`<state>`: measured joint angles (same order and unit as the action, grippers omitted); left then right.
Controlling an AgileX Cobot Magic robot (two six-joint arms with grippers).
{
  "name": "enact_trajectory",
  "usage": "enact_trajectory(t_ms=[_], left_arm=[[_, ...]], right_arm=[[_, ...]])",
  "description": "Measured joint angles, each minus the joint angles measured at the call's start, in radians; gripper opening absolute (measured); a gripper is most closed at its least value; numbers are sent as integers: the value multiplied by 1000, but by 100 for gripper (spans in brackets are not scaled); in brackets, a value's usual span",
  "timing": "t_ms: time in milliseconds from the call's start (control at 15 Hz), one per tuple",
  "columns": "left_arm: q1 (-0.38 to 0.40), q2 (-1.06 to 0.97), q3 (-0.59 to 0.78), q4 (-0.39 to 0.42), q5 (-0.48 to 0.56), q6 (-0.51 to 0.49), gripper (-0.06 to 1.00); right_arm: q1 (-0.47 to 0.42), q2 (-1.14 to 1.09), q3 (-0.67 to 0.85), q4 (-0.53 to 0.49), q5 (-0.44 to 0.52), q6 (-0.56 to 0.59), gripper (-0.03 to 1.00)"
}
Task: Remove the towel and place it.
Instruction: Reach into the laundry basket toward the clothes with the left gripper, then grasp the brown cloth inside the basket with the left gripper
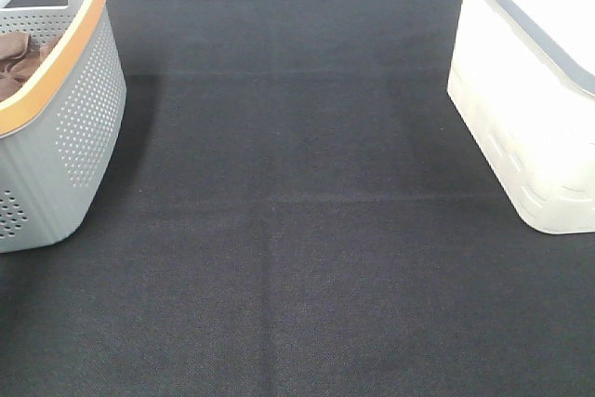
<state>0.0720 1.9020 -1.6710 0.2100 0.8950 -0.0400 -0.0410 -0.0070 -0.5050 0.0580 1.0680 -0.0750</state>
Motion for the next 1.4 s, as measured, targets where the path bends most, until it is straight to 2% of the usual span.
enact_trajectory(t_ms=[267, 467, 667, 1000, 1200, 1400], left_arm=[[0, 139, -158, 1, 113, 0, 58], [0, 185, -178, 2, 132, 0, 58], [0, 229, -181, 17, 129, 0, 58], [0, 273, -181, 21, 37, -3, 58], [0, 288, -181, 25, 22, -3, 58], [0, 310, -181, 43, 16, -3, 50]], right_arm=[[0, 0, 0, 0, 0, 0, 63], [0, 0, 0, 2, 0, 0, 63], [0, 0, 0, 8, 0, 0, 63], [0, 0, 0, 9, 0, 0, 63], [0, 0, 0, 10, 0, 0, 63], [0, 0, 0, 11, 0, 0, 63]])
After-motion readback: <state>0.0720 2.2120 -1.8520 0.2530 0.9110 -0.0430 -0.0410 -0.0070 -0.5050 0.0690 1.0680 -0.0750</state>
